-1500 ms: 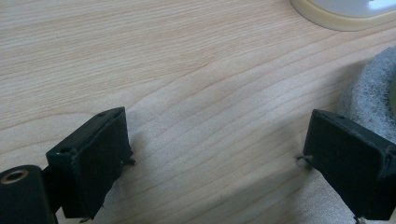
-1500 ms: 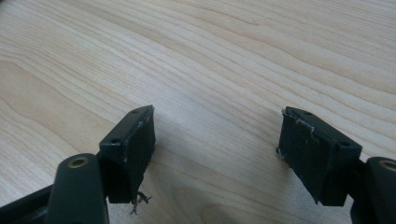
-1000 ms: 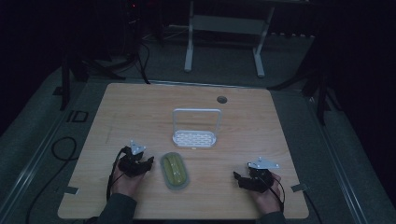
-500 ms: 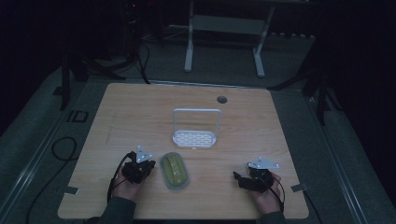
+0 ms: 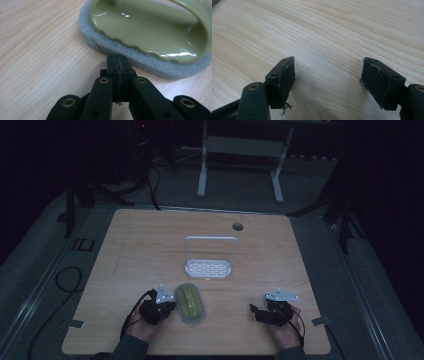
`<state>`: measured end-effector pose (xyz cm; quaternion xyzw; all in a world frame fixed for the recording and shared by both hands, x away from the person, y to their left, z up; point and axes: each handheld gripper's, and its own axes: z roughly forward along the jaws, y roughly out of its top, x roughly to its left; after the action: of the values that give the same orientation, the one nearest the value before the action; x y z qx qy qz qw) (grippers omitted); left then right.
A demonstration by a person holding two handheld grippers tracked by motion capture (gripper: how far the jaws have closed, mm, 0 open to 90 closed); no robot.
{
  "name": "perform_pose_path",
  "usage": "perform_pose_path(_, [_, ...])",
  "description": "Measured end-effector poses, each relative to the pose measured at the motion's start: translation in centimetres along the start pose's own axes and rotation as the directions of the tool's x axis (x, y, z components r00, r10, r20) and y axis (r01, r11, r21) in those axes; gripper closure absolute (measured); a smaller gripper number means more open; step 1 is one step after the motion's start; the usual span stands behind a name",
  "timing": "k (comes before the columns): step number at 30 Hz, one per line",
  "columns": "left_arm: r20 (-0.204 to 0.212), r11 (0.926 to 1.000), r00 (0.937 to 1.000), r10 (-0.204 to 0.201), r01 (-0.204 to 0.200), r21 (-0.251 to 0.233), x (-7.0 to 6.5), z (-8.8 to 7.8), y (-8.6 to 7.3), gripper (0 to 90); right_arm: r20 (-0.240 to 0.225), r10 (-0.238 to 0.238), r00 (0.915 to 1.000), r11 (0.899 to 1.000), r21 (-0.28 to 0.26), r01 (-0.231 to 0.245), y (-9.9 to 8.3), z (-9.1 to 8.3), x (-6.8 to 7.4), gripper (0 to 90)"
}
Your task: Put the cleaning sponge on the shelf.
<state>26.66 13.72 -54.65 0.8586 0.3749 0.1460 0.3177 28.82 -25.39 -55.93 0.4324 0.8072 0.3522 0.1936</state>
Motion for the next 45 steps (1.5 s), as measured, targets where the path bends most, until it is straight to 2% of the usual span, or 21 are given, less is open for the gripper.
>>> perform_pose_path(2, [0.000,1.0000,1.0000,0.000,0.000,0.000,0.0,0.0,0.0,90.0,0.000,0.000,1.0000,1.000,0.000,0.000,0.0,0.0,0.0,26.6])
perform_pose_path(3, [0.022,0.9995,0.9993,0.029,-0.029,-0.012,-0.7,0.4,0.5,90.0,0.000,0.000,1.0000,1.000,0.000,0.000,0.0,0.0,0.0,26.6])
perform_pose_path(6, [0.047,0.9980,0.9971,0.060,-0.059,-0.023,-1.5,0.8,1.1,90.0,0.000,0.000,1.0000,1.000,0.000,0.000,0.0,0.0,0.0,26.5])
perform_pose_path(10, [0.085,0.9946,0.9911,0.102,-0.100,-0.027,-2.8,1.5,1.8,90.0,-0.001,0.001,1.0000,1.000,0.001,-0.001,0.0,0.0,0.0,26.5])
perform_pose_path(11, [0.085,0.9946,0.9911,0.102,-0.100,-0.027,-2.8,1.5,1.8,90.0,-0.001,0.001,1.0000,1.000,0.001,-0.001,0.0,0.0,0.0,26.5])
perform_pose_path(12, [0.105,0.9922,0.9868,0.124,-0.121,-0.028,-3.5,1.9,2.1,90.0,-0.002,-0.001,1.0000,1.000,0.001,0.001,0.0,0.0,0.0,26.5])
perform_pose_path(14, [0.124,0.9895,0.9819,0.143,-0.140,-0.035,-4.3,2.3,2.3,90.0,-0.005,-0.003,1.0000,1.000,0.002,0.003,0.0,0.0,-0.1,26.3])
perform_pose_path(16, [0.137,0.9873,0.9780,0.157,-0.152,-0.045,-5.0,2.7,2.6,90.0,-0.010,-0.007,0.9999,1.000,0.002,0.007,0.0,0.0,-0.1,26.1])
perform_pose_path(21, [0.172,0.9861,0.9719,0.161,-0.151,-0.070,-6.1,3.5,3.2,90.0,-0.013,-0.009,0.9999,1.000,0.001,0.009,0.1,0.1,-0.2,26.1])
perform_pose_path(22, [0.186,0.9853,0.9689,0.163,-0.151,-0.081,-6.6,3.9,3.5,90.0,-0.013,-0.009,0.9999,1.000,0.001,0.009,0.1,0.1,-0.2,26.1])
perform_pose_path(26, [0.195,0.9831,0.9648,0.177,-0.163,-0.082,-7.0,4.1,3.8,90.0,-0.014,-0.011,0.9998,1.000,0.002,0.011,0.1,0.1,-0.2,26.2])
perform_pose_path(28, [0.189,0.9833,0.9660,0.176,-0.163,-0.081,-6.9,3.9,3.7,90.0,-0.016,-0.011,0.9998,1.000,0.002,0.011,0.1,0.1,-0.2,26.3])
perform_pose_path(32, [0.179,0.9869,0.9722,0.151,-0.138,-0.084,-5.9,3.2,3.2,90.0,-0.015,-0.009,0.9998,1.000,0.002,0.009,0.1,0.1,-0.2,26.4])
perform_pose_path(36, [0.158,0.9914,0.9804,0.117,-0.105,-0.078,-4.6,2.6,2.7,86.9,-0.003,0.000,1.0000,1.000,0.026,0.000,0.5,-0.1,-0.3,38.8])
perform_pose_path(40, [0.140,0.9933,0.9857,0.093,-0.082,-0.081,-3.5,2.0,2.3,83.7,-0.020,-0.007,0.9998,1.000,0.022,0.007,0.6,-0.1,-0.3,43.5])
perform_pose_path(45, [0.109,0.9942,0.9903,0.086,-0.078,-0.075,-2.4,1.4,1.8,79.2,-0.034,-0.031,0.9989,0.999,0.019,0.032,1.2,-0.6,0.2,45.8])
